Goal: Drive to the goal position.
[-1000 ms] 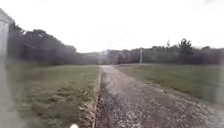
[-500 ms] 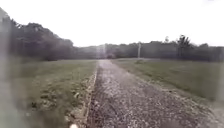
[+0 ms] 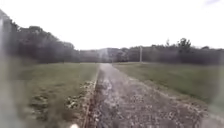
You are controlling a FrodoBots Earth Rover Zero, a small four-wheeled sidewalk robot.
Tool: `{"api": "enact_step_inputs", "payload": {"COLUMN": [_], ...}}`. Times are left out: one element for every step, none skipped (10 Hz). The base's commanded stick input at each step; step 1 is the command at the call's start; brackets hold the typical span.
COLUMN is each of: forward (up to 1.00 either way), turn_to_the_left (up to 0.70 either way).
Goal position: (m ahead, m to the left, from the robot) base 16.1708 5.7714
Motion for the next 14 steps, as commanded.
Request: {"api": "enact_step_inputs", "payload": {"forward": [0.85, 0.85, 0.85, 0.85, 0.85, 0.85, 0.85, 0.85, 0.85, 0.85, 0.85, 0.85, 0.85, 0.85], "turn_to_the_left": [0.00, 0.00, 0.00, 0.00, 0.00, 0.00, 0.00, 0.00, 0.00, 0.00, 0.00, 0.00, 0.00, 0.00]}}
